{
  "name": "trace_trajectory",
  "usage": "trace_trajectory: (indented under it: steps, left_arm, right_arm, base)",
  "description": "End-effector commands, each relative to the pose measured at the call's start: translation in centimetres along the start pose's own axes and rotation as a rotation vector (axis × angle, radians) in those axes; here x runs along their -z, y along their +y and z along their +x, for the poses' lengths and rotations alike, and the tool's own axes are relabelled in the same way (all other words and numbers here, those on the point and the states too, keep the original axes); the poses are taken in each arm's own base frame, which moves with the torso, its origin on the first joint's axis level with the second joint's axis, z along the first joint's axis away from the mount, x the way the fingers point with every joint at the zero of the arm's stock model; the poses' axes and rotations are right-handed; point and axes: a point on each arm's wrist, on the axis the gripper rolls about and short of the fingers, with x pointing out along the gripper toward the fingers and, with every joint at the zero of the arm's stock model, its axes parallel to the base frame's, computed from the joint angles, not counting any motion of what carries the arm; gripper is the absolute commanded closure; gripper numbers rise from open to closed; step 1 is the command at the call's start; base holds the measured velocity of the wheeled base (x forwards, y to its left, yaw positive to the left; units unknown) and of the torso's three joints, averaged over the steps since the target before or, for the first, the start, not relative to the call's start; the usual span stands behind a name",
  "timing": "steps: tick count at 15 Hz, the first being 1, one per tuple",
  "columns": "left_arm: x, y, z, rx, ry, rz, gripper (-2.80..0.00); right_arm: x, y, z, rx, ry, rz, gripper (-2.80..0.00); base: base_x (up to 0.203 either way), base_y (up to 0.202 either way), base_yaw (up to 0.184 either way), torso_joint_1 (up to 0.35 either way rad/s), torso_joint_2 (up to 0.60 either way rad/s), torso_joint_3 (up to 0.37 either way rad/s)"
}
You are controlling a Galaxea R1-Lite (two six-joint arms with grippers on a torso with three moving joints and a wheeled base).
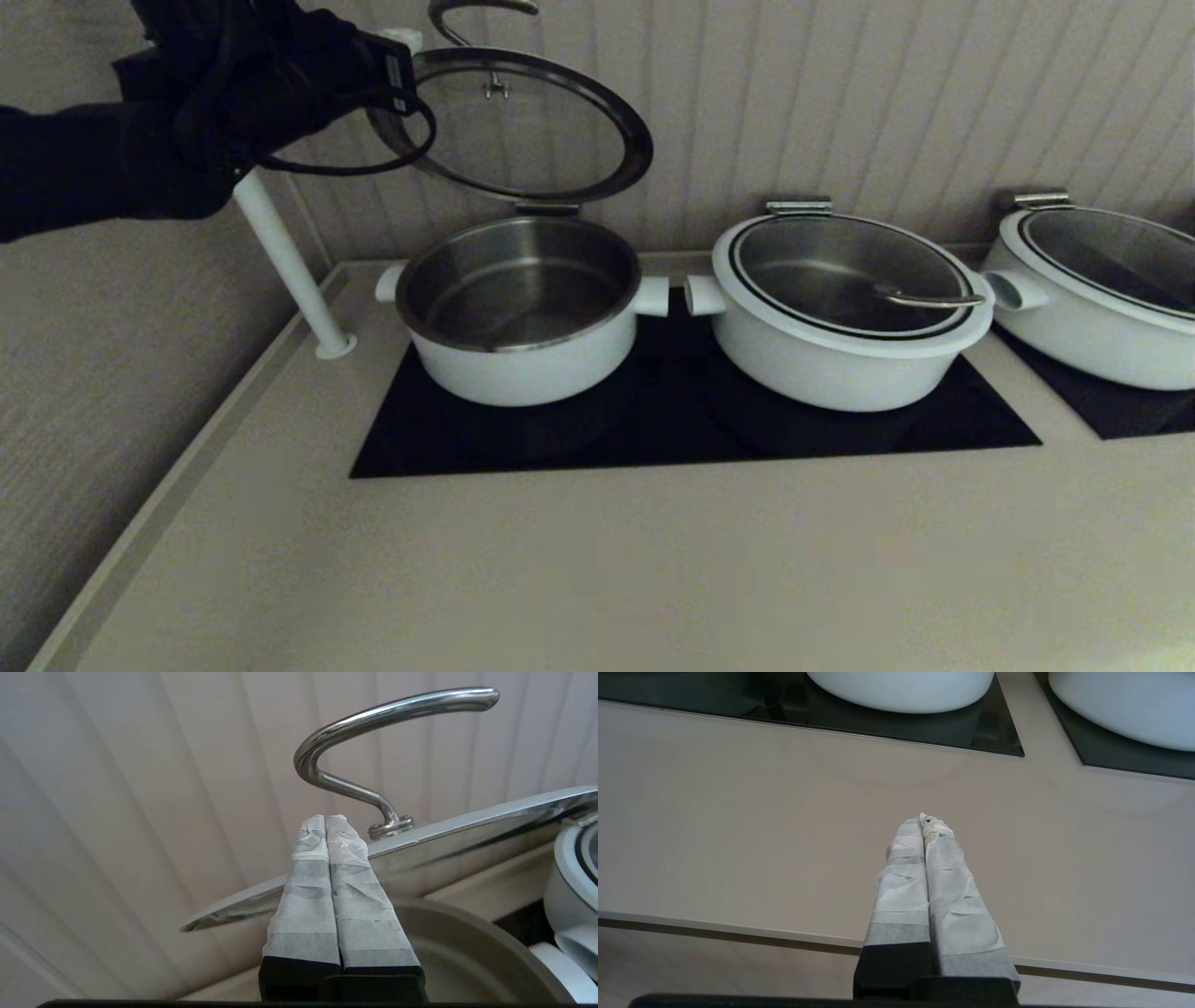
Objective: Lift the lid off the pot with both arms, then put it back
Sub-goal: Close the pot lid
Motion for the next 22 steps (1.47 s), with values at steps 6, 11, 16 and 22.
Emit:
trace_trajectory:
  steps: [6, 11, 16, 22]
  left_arm:
    - [-0.8, 0.0, -1.2, 0.001, 0.002, 0.002, 0.00]
    - [-0.7, -0.3, -2.4, 0.010, 0.026, -0.003, 0.00]
    - [-0.3, -0.4, -2.9, 0.013, 0.047, -0.006, 0.00]
    - [-1.4, -0.1, -2.5, 0.000, 0.004, 0.000, 0.00]
  right_arm:
    - [0.0, 0.0, 0.0, -0.001, 0.001, -0.001, 0.00]
    - [0.0, 0.0, 0.0, -0.001, 0.001, -0.001, 0.00]
    - [0.0, 0.0, 0.0, -0.001, 0.001, -0.001, 0.00]
    - [0.0, 0.0, 0.0, -0.001, 0.000, -0.001, 0.00]
  base:
    - [0.000, 0.000, 0.000, 0.000, 0.00, 0.000]
    - [0.000, 0.000, 0.000, 0.000, 0.00, 0.000]
    - [0.000, 0.000, 0.000, 0.000, 0.00, 0.000]
    - [0.000, 0.000, 0.000, 0.000, 0.00, 0.000]
